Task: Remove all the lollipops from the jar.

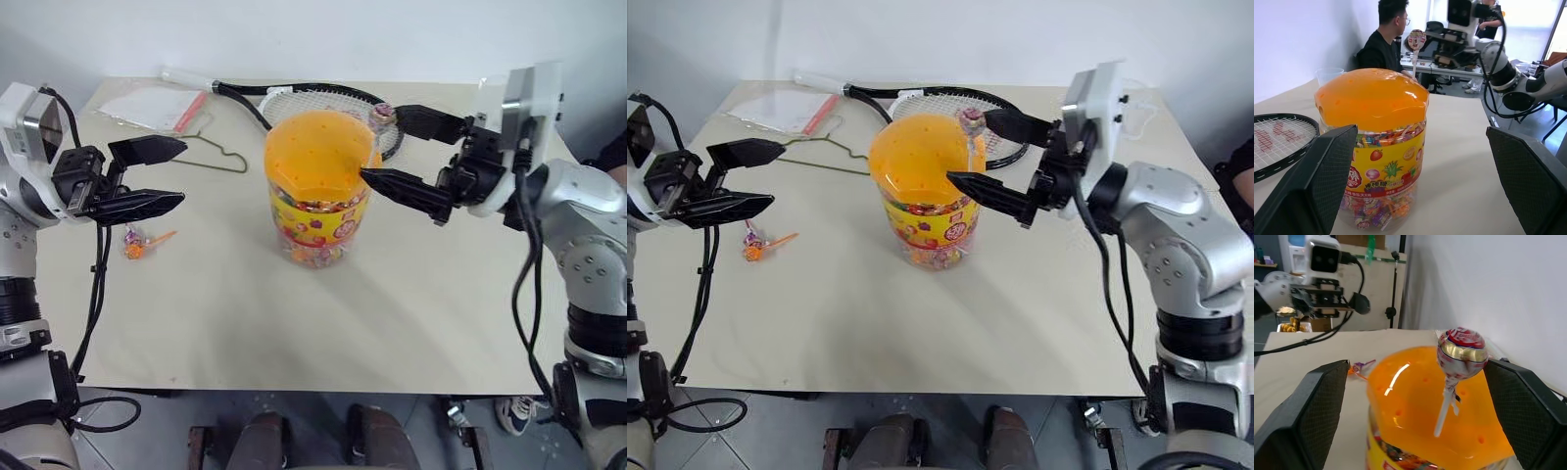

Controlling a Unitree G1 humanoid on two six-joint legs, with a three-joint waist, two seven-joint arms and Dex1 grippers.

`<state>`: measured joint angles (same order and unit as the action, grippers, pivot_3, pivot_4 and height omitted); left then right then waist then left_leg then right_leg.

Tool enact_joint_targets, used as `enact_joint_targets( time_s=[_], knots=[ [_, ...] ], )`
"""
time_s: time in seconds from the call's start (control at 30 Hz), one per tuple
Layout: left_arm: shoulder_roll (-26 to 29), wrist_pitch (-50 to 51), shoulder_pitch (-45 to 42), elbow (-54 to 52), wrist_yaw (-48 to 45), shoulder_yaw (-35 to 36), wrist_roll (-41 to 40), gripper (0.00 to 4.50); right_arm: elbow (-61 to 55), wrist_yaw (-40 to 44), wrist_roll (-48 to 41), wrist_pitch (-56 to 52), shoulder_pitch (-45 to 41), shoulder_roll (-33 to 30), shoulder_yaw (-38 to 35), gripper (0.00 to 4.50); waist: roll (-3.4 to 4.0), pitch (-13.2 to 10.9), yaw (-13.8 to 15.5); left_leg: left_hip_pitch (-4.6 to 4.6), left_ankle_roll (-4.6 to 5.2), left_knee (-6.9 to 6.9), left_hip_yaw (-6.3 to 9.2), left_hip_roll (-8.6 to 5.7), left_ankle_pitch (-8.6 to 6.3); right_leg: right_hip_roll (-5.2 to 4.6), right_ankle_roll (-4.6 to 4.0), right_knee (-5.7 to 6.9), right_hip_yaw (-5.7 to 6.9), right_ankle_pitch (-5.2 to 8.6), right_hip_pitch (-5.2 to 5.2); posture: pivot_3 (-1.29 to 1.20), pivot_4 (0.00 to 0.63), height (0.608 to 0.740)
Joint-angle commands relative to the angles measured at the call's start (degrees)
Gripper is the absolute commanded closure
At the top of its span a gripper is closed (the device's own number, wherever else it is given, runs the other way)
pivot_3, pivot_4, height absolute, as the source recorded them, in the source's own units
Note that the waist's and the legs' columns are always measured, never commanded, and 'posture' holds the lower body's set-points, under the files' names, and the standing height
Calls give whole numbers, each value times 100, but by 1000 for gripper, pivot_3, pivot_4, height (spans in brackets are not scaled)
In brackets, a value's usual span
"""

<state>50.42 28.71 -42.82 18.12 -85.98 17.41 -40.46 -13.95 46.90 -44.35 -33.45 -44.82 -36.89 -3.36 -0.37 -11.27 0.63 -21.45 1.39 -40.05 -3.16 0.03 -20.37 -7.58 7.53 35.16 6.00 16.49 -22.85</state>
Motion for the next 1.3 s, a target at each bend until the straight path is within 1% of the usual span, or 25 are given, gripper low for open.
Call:
enact_joint_targets(
  time_s=[0.03,0.17,0.27,0.3,0.4,0.43,0.5,0.57,0.6,0.63,0.67,0.87,1.1,1.2,1.27,1.3],
  knots=[
    [70,-30,204,-392,-102,272,-240,30,126,258,86,133,-205,74,18,0,0,0,-39,0,0,0,1,1,0,0,0,1,1,0,0,0,150,740],
    [63,15,420,-651,57,372,-332,30,267,459,173,28,-334,87,85,0,0,0,-84,-7,0,0,20,10,0,-1,0,0,1,0,-7,0,150,740],
    [40,23,530,-779,122,435,-387,0,379,411,199,-128,-473,140,97,586,0,0,-88,-7,0,1,36,13,0,-1,0,4,-1,0,-13,0,150,740],
    [20,8,567,-816,162,456,-396,0,433,387,235,-153,-507,157,112,859,0,0,-90,-7,0,1,37,12,0,-1,0,6,-2,0,-15,0,150,740],
    [-11,4,638,-916,252,486,-429,0,485,393,290,-189,-535,178,99,1895,0,0,-89,-7,0,0,36,12,0,-1,0,13,-3,0,-19,0,150,740],
    [-11,5,662,-940,260,489,-441,0,502,412,263,-265,-572,191,107,2179,0,0,-86,-7,0,1,35,12,0,-3,0,13,-4,0,-20,0,150,740],
    [-21,17,728,-1023,289,518,-504,0,524,432,272,-333,-630,203,120,2954,0,0,-84,-7,0,1,35,11,0,-4,0,15,-4,0,-22,0,150,740],
    [-10,6,774,-1057,293,540,-532,0,542,455,299,-375,-685,222,151,3581,1,0,-88,-8,0,1,36,11,0,-5,0,15,-4,0,-23,0,150,740],
    [-15,1,786,-1071,275,564,-567,0,549,464,308,-386,-711,235,164,4000,0,0,-89,-8,0,1,34,11,0,-5,0,15,-5,0,-25,0,150,740],
    [-16,0,800,-1089,280,581,-587,0,555,465,315,-409,-741,246,172,4290,0,0,-89,-8,0,1,33,12,0,-5,0,17,-6,0,-27,0,150,740],
    [-13,0,818,-1112,288,593,-606,0,560,462,319,-438,-775,256,171,4442,0,0,-91,-8,0,1,33,12,0,-4,0,17,-5,0,-28,0,150,740],
    [-6,-40,872,-1145,358,644,-645,0,796,514,433,-379,-1233,314,93,4442,1,0,-97,-17,0,2,13,11,0,-8,-1,34,-7,0,-58,0,150,740],
    [111,-149,943,-970,322,753,-581,0,1191,613,614,-209,-1814,161,-128,4442,1,-1,-106,-18,0,3,5,12,0,-8,-2,35,-7,1,-63,0,150,740],
    [199,-166,1000,-907,320,842,-581,0,1494,529,790,-115,-2175,-150,-395,4442,2,-1,-92,-22,0,2,5,11,0,-10,-2,36,-6,0,-66,0,150,740],
    [254,-163,1045,-885,321,893,-568,0,1523,537,867,-287,-2217,-497,-471,4442,2,-1,-74,-27,0,2,8,11,0,-11,-2,35,-5,1,-70,0,150,740],
    [286,-149,1080,-885,326,930,-572,0,1481,655,947,-362,-2132,-772,-454,4442,2,-1,-67,-29,0,3,13,11,-1,-11,-2,35,-3,0,-70,0,150,740]
  ],
)
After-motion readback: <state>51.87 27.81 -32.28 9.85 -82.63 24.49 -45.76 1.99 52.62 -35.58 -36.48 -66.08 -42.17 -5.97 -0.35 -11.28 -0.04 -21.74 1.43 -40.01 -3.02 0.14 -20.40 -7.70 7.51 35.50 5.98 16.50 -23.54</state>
